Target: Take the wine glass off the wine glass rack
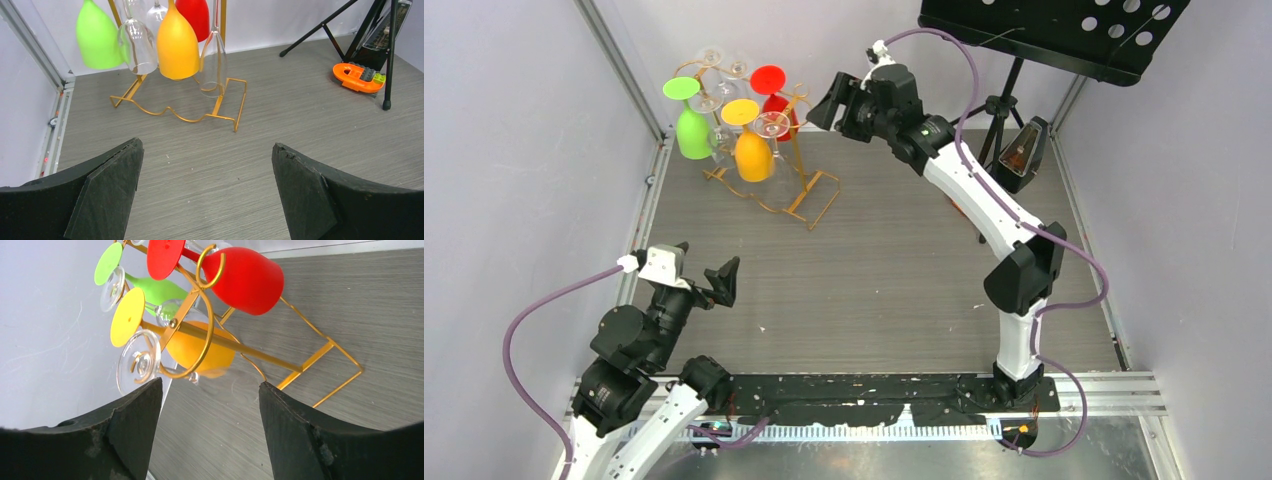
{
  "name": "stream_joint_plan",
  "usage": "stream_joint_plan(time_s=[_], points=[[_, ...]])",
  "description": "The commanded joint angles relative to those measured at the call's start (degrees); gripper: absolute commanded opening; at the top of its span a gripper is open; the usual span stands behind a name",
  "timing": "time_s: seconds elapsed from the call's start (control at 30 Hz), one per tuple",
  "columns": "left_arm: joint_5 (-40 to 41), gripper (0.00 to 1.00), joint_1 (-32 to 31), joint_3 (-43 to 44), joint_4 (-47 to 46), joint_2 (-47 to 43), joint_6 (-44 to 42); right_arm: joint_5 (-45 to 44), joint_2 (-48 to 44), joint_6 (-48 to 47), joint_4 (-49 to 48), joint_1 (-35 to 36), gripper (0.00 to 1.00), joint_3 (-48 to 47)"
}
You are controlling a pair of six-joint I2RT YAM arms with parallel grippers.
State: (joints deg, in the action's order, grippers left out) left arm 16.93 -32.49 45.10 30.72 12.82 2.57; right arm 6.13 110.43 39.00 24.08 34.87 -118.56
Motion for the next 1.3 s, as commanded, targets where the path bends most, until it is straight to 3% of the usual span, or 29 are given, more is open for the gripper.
stream_joint_plan(time_s=[0.0, 0.27, 0.5, 0.77, 0.9, 1.27], points=[[0.83, 0.99, 0.44, 0.21, -1.63, -0.38, 0.85, 1.61, 2.0, 1.6, -1.94, 0.5, 0.76, -5.71], [-0.22, 0.99, 0.85, 0.25, -1.69, -0.53, 1.51, 3.37, 7.63, 3.58, -2.51, 0.55, 0.69, -11.73], [-1.0, 0.99, 0.85, 0.29, -1.78, -0.68, 1.78, 3.85, 12.75, 4.85, -2.11, 0.55, 0.54, -18.84], [-1.28, 0.99, 0.85, 0.21, -1.78, -1.04, 1.75, 3.55, 13.66, 6.22, -3.85, 0.55, 0.27, -18.93], [-1.35, 0.99, 0.94, 0.16, -1.72, -1.0, 1.74, 3.36, 13.13, 6.29, -4.13, 0.55, 0.08, -18.29], [-0.94, 0.99, 0.95, 0.0, -1.63, -0.74, 1.74, 2.06, 6.47, 9.45, -8.68, 0.59, 0.06, -8.15]])
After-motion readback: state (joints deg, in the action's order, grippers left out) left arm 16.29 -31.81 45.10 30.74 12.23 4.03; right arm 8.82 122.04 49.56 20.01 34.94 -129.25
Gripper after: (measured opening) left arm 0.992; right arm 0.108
